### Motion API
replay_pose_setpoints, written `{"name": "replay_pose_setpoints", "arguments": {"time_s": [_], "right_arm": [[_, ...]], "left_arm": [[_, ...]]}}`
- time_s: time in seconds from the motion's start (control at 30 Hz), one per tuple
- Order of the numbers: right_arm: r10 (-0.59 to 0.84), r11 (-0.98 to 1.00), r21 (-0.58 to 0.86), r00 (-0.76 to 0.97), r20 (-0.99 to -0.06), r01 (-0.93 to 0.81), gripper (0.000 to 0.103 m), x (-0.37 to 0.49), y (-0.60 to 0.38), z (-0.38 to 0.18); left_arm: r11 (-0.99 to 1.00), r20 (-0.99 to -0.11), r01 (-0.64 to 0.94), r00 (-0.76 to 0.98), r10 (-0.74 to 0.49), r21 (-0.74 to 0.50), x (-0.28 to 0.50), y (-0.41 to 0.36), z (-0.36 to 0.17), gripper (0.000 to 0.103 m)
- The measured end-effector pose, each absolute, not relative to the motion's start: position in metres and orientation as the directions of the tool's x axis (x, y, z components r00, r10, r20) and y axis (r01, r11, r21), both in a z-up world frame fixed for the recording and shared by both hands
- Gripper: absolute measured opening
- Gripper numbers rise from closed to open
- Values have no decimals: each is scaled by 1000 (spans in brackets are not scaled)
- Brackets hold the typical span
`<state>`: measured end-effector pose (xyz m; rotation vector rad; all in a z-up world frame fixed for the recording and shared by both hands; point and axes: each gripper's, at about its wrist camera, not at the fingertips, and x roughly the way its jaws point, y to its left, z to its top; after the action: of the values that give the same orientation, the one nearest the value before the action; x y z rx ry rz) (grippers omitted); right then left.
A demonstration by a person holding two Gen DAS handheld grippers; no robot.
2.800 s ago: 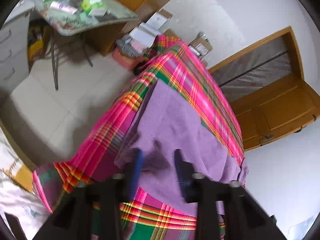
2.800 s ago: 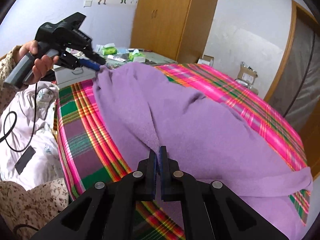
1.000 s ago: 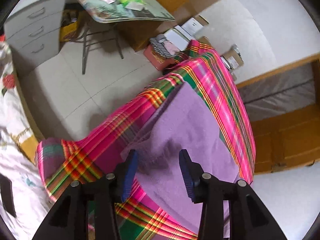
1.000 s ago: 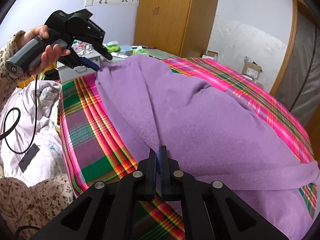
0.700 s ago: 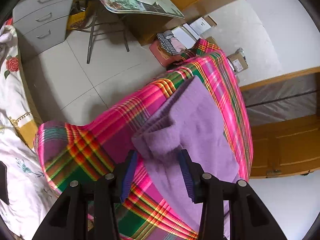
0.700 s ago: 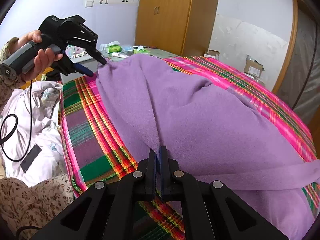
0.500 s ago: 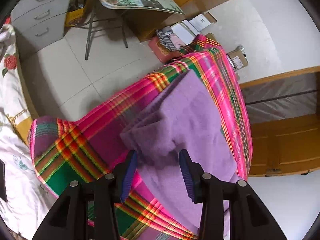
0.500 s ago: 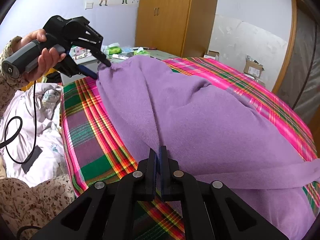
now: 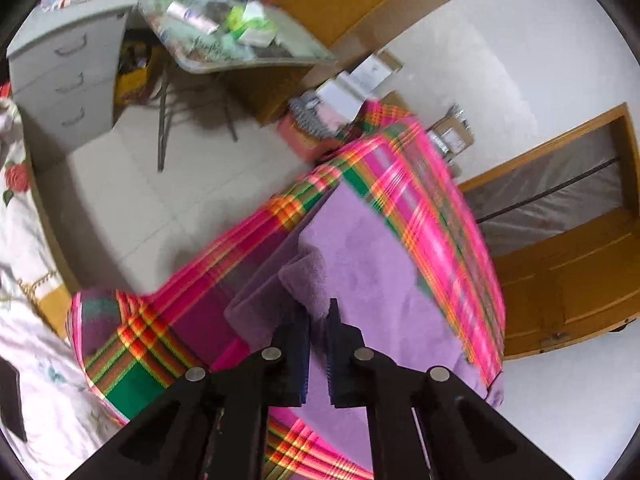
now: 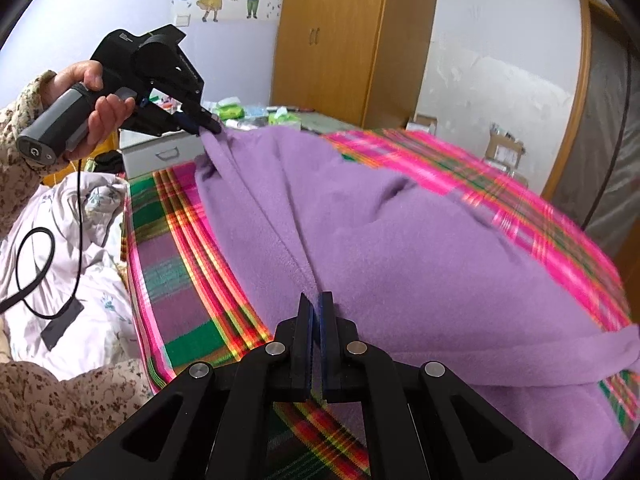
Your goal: Fold clothes
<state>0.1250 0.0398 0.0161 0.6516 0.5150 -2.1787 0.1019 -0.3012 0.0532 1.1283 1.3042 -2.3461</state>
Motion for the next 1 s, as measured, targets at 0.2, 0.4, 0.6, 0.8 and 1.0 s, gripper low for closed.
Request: {"name": "replay_pose_setpoints", "arguments": {"time_s": [0.2,0.4,0.6,0.8,1.0], "right_arm": [[-579,-602,-144,-554,-598,786,3,128,37,21],[-542,-592,-118,-502,-673,797,4,121,27,-2],[-555,-601,-45,-457,-695,798,11,114,33,2],[-589,-664,61,-471,-656,745,16,107,75,25],[-477,-834,110,-606,-636,541,17,81,163,44]], "left_arm": [[-553,-736,561,-660,151,-616,108,-309,33,7],[-593,-774,577,-620,128,-561,106,-308,19,9],[-655,-800,588,-599,41,-474,110,-292,35,19],[-720,-723,553,-683,-103,-420,138,-269,67,25],[-835,-652,418,-752,-97,-358,141,-226,93,28]]}}
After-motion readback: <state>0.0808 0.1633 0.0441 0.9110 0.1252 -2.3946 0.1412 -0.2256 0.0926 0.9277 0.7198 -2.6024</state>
